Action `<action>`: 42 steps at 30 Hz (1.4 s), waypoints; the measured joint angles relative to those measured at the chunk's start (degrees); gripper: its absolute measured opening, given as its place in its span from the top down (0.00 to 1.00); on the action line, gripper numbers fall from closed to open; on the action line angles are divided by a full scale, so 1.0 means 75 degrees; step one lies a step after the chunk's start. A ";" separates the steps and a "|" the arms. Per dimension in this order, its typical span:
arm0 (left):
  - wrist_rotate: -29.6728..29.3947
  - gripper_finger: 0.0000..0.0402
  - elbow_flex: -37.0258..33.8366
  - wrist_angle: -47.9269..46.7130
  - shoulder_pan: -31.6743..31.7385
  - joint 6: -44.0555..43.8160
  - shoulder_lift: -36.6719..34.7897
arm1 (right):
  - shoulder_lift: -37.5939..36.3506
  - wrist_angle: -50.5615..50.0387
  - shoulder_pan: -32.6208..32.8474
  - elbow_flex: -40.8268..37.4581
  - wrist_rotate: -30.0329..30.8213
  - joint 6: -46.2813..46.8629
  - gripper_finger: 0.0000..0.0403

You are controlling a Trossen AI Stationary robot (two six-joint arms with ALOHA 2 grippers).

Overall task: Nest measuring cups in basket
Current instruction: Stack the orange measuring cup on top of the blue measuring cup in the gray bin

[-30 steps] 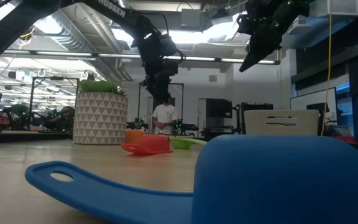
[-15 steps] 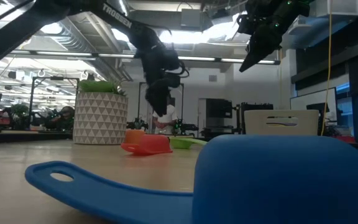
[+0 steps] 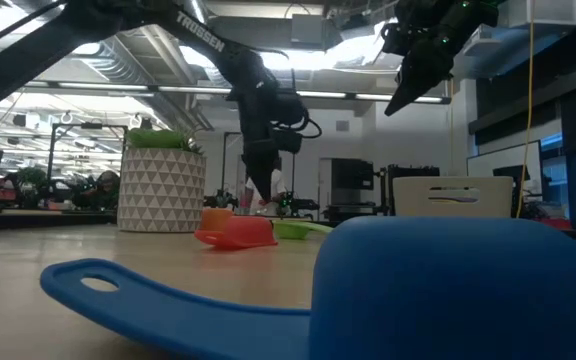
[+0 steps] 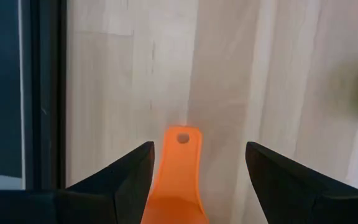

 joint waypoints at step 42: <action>-0.0512 0.39 -0.0023 0.0240 -0.0093 0.0023 0.0923 | 0.0000 0.0016 0.0003 0.0000 0.0000 0.0001 0.83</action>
